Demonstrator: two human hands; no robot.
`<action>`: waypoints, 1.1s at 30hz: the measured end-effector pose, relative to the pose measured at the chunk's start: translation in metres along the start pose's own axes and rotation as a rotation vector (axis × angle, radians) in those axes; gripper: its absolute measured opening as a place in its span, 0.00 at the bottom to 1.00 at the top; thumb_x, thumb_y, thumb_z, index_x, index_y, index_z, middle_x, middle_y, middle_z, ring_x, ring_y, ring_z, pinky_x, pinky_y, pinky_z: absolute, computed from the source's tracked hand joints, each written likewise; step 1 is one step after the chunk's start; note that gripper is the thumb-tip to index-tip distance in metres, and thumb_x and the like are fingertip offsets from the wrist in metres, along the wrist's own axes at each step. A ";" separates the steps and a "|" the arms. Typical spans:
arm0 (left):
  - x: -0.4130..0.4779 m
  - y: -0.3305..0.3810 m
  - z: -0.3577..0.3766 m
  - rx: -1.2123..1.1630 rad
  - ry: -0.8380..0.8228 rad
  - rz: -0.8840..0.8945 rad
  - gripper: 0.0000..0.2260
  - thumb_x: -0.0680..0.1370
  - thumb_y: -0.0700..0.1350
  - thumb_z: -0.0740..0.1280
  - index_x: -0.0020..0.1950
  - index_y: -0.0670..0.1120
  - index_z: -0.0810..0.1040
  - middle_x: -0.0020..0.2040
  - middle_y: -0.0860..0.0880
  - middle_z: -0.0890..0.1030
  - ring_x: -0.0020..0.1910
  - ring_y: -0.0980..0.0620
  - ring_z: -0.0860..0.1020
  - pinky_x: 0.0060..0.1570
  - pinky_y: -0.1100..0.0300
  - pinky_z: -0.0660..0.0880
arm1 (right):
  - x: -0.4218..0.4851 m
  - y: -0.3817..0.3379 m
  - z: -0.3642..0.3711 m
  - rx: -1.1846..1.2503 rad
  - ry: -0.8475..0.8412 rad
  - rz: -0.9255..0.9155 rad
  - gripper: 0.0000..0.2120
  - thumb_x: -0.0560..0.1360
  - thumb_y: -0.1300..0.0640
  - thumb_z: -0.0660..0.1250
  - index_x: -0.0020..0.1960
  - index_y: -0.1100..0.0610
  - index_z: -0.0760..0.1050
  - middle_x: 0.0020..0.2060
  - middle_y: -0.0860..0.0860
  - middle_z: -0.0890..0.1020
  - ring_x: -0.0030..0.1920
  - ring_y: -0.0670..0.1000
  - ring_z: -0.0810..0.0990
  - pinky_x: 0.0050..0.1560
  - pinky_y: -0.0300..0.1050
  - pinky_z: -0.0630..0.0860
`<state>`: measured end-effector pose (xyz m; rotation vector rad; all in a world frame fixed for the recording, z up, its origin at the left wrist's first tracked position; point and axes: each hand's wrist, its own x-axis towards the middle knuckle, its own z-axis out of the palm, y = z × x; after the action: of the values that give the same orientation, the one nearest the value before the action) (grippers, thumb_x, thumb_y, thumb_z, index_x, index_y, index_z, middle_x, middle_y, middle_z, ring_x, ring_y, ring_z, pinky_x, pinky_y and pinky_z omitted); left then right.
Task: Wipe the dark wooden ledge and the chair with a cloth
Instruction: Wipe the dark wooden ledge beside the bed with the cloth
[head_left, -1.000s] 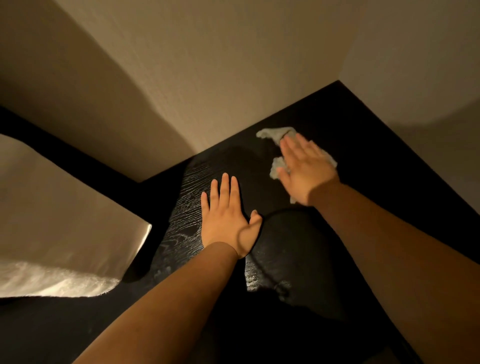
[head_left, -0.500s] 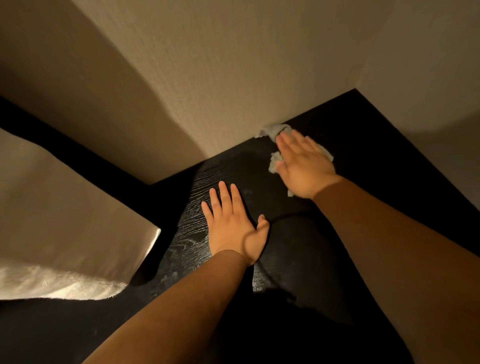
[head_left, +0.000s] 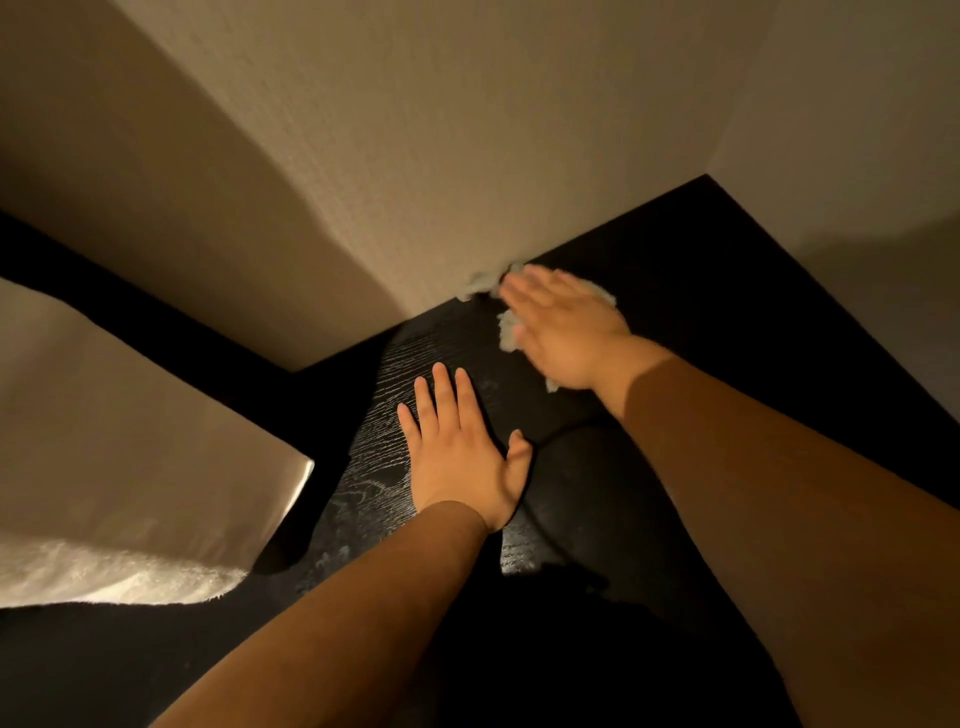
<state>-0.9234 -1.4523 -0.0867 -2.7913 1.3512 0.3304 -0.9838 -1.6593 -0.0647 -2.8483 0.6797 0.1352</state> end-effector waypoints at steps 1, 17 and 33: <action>0.000 0.000 -0.001 0.000 -0.003 0.003 0.44 0.77 0.68 0.47 0.86 0.43 0.45 0.86 0.41 0.42 0.84 0.38 0.39 0.81 0.38 0.40 | -0.002 0.012 -0.001 0.005 0.022 0.052 0.29 0.86 0.47 0.50 0.84 0.53 0.50 0.84 0.51 0.54 0.83 0.54 0.49 0.82 0.51 0.46; 0.000 0.001 -0.003 0.019 -0.020 0.000 0.44 0.78 0.68 0.47 0.86 0.43 0.43 0.86 0.41 0.40 0.84 0.38 0.37 0.81 0.38 0.39 | -0.009 0.059 -0.002 -0.001 0.085 0.228 0.31 0.83 0.44 0.44 0.84 0.56 0.53 0.83 0.55 0.56 0.83 0.56 0.52 0.81 0.54 0.49; 0.000 0.001 -0.006 -0.043 -0.013 -0.013 0.43 0.77 0.69 0.47 0.86 0.48 0.41 0.86 0.47 0.37 0.84 0.44 0.34 0.81 0.39 0.38 | -0.024 0.132 -0.021 -0.013 0.018 0.508 0.33 0.85 0.41 0.46 0.85 0.56 0.44 0.84 0.53 0.46 0.83 0.56 0.45 0.82 0.53 0.44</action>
<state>-0.9230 -1.4539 -0.0810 -2.8261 1.3381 0.3820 -1.0642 -1.7684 -0.0649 -2.6248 1.3942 0.1902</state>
